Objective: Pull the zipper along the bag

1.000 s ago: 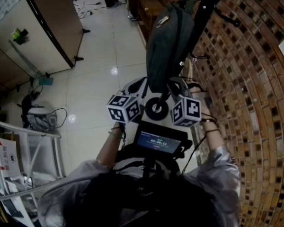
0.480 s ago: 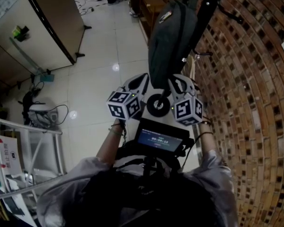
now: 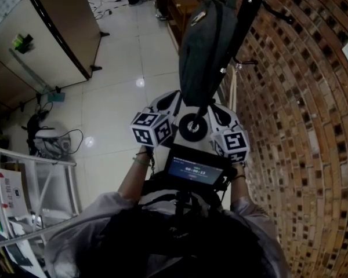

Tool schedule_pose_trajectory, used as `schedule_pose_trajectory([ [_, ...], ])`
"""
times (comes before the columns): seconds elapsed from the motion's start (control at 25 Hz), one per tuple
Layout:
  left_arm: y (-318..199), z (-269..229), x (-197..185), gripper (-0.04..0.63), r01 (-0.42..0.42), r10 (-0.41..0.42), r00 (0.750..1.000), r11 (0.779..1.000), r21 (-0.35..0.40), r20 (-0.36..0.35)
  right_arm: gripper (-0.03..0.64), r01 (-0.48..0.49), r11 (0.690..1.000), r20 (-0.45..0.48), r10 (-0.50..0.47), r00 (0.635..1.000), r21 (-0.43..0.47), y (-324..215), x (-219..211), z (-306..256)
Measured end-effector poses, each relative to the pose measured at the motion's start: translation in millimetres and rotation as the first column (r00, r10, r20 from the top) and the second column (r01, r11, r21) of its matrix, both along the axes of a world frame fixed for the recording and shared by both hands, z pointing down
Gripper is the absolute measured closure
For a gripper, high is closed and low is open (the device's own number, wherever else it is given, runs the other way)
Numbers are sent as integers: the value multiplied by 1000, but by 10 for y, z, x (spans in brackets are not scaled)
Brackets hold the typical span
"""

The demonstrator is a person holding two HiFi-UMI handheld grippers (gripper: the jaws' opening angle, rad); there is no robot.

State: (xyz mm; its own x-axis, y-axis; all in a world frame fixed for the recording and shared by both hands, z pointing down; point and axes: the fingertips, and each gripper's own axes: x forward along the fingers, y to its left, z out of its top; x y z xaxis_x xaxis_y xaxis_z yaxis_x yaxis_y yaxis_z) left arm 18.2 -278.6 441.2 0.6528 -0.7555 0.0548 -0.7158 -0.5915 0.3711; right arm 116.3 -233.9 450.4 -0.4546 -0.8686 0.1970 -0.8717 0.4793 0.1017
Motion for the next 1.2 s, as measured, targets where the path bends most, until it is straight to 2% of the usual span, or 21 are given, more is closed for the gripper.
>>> schedule_pose_trajectory([
  [0.24, 44, 14, 80, 588, -21, 21, 1000, 1000, -2, 9, 606, -79, 996, 220, 84, 972, -35, -19, 130, 0],
  [0.32, 58, 6, 87, 588, -24, 24, 1000, 1000, -1, 11, 606, -83, 996, 261, 89, 961, -34, -24, 136, -53],
  [0.8, 116, 35, 108, 588, -35, 35, 999, 999, -4, 13, 607, -109, 993, 291, 114, 950, -32, -118, 56, -196],
  [1.2, 128, 33, 88, 588, -32, 33, 999, 999, -3, 11, 607, -106, 994, 275, 111, 955, -31, -83, 20, -213],
])
